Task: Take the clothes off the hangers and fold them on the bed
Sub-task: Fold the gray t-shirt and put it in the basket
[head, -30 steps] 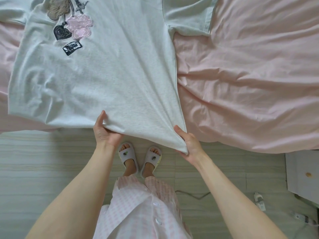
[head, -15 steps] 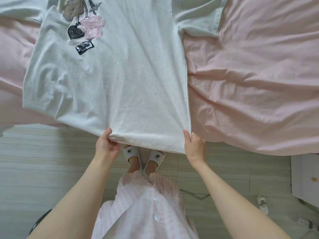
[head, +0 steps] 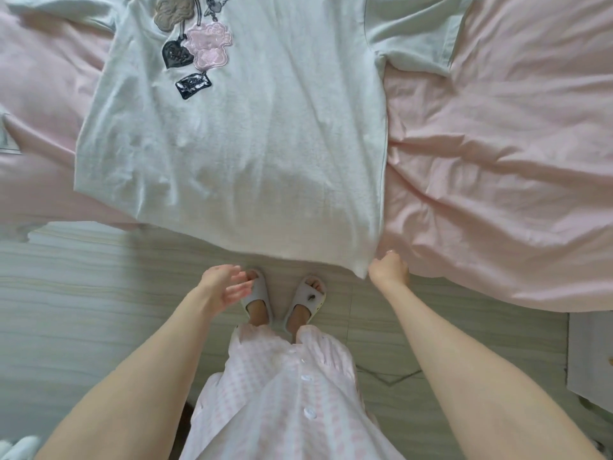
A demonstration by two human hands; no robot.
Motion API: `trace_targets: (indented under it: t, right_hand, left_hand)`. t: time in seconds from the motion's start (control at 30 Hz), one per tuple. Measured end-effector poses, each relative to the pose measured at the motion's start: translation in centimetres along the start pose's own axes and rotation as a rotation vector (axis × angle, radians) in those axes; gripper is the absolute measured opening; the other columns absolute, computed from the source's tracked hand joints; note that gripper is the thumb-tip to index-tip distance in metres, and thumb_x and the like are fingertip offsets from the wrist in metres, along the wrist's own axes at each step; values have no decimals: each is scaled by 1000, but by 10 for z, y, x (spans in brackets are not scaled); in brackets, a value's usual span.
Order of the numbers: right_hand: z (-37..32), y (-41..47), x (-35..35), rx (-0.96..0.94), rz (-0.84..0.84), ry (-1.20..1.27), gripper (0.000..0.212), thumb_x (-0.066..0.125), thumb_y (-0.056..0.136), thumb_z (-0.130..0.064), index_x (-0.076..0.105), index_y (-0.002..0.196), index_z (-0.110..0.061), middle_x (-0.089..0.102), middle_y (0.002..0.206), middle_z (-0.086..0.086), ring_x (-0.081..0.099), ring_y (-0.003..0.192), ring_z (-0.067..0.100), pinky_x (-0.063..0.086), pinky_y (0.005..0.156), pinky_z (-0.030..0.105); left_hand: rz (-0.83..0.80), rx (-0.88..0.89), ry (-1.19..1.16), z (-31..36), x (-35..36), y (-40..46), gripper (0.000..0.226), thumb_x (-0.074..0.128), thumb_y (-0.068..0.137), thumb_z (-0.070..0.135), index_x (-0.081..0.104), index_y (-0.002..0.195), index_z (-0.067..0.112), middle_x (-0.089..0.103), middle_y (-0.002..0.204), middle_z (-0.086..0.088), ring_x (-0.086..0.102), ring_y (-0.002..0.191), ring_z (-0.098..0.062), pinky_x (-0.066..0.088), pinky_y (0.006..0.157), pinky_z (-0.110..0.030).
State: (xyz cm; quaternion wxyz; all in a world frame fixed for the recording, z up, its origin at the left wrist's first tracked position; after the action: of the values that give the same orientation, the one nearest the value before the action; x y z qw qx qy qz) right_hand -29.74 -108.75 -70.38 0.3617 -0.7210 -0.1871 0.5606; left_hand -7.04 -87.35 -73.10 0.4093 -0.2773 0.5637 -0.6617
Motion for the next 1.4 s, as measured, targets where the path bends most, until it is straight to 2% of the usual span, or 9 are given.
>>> trace_targets:
  t: [0.13,0.33,0.5,0.63,0.73,0.93,1.13,1.27,1.4]
  right_hand:
    - [-56,-19,-7,-220,186,-75,47,43,97,-22,33,141,-12,38,143,12,35,131,32,28,104,46]
    - [-131,-58,18,-543,267,-195,51,44,96,-24,26,144,-19,25,150,4,26,136,24,20,110,45]
    - [-181,-92,65,-738,158,-193,55,41,97,-21,20,149,-18,20,155,6,19,141,22,21,113,39]
    - [-215,-111,102,-757,92,-191,58,39,98,-21,15,150,-18,16,156,5,15,143,21,19,114,36]
    - [-240,-125,132,-765,72,-212,59,38,99,-21,11,151,-20,11,158,4,8,145,22,15,116,37]
    - [-262,-140,173,-687,25,-213,61,39,98,-19,9,151,-21,4,159,6,2,146,21,14,117,39]
    - [-264,-145,182,-630,-8,-277,60,38,99,-20,10,151,-22,-1,159,3,-1,146,22,16,116,43]
    - [-265,-148,186,-577,-95,-354,55,36,99,-20,17,150,-22,-6,159,2,-3,146,23,20,113,49]
    - [-259,-153,188,-556,-170,-377,54,36,100,-23,16,150,-23,-8,159,4,-6,146,24,15,116,49]
  left_hand:
    - [93,160,57,29,-25,2,37,47,96,2,41,132,3,54,114,-15,57,97,-30,49,83,-40]
    - [357,551,217,107,-95,7,34,46,90,2,48,123,10,53,124,-12,52,97,-20,51,85,-40]
    - [418,559,114,173,-158,25,41,46,88,2,43,129,7,50,129,-14,54,84,-16,50,70,-31]
    - [470,694,366,221,-184,27,52,61,85,26,43,132,11,43,134,-11,46,117,-23,39,103,-40]
    - [339,792,554,250,-188,32,49,67,74,52,59,111,20,59,116,-6,54,111,-24,44,98,-44]
    - [-216,663,599,233,-174,24,30,68,86,23,59,114,19,66,101,12,62,89,1,48,72,-13]
    - [-124,937,663,240,-199,14,12,65,87,16,62,99,19,66,90,9,62,83,-10,49,72,-21]
    - [-85,854,847,241,-208,15,16,57,92,23,66,86,12,64,78,-1,59,74,-18,46,58,-26]
    - [-119,764,915,240,-212,12,25,61,90,34,70,90,10,68,89,-5,64,84,-19,51,73,-33]
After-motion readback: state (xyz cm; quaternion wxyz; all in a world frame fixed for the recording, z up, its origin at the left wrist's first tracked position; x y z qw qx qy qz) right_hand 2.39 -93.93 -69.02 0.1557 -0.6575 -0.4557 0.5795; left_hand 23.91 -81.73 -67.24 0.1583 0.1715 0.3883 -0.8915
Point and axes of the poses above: each hand's wrist, its own y-axis towards the middle knuckle, its own x-axis out of the palm, z = x × y, the point moved 5 cm from there along y, towards the middle knuckle
